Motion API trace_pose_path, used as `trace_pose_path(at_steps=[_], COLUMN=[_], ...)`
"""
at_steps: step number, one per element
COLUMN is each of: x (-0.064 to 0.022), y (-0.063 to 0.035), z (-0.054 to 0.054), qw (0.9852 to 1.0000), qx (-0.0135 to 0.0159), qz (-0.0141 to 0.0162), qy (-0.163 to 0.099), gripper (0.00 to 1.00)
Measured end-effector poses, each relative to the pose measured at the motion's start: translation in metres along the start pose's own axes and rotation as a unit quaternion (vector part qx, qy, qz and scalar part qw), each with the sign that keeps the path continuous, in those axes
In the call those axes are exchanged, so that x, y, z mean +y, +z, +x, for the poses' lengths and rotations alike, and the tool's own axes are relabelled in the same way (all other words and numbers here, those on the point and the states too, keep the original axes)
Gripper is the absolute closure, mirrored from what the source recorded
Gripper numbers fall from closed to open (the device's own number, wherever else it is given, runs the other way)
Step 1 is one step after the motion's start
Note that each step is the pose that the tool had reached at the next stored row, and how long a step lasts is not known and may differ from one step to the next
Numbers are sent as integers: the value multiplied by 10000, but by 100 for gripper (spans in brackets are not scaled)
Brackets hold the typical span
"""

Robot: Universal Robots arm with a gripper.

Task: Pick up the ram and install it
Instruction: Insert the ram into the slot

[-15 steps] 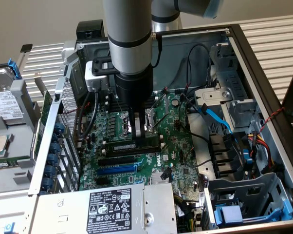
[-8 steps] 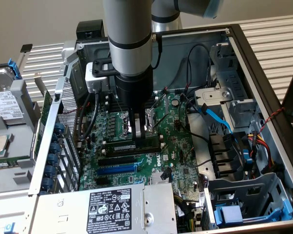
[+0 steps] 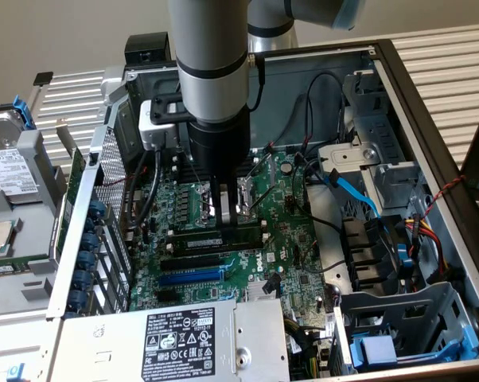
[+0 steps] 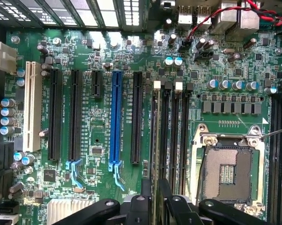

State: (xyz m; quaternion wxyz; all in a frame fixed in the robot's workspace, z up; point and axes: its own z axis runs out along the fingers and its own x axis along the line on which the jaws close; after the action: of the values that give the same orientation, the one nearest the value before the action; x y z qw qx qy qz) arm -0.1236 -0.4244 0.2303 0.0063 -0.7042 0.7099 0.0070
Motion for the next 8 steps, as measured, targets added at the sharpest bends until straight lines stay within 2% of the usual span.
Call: trace_pose_path(at_steps=[8], x=[3], y=[-113], z=[-2], qw=[10000], qx=[-4], qz=[0], qy=[0], gripper=[79])
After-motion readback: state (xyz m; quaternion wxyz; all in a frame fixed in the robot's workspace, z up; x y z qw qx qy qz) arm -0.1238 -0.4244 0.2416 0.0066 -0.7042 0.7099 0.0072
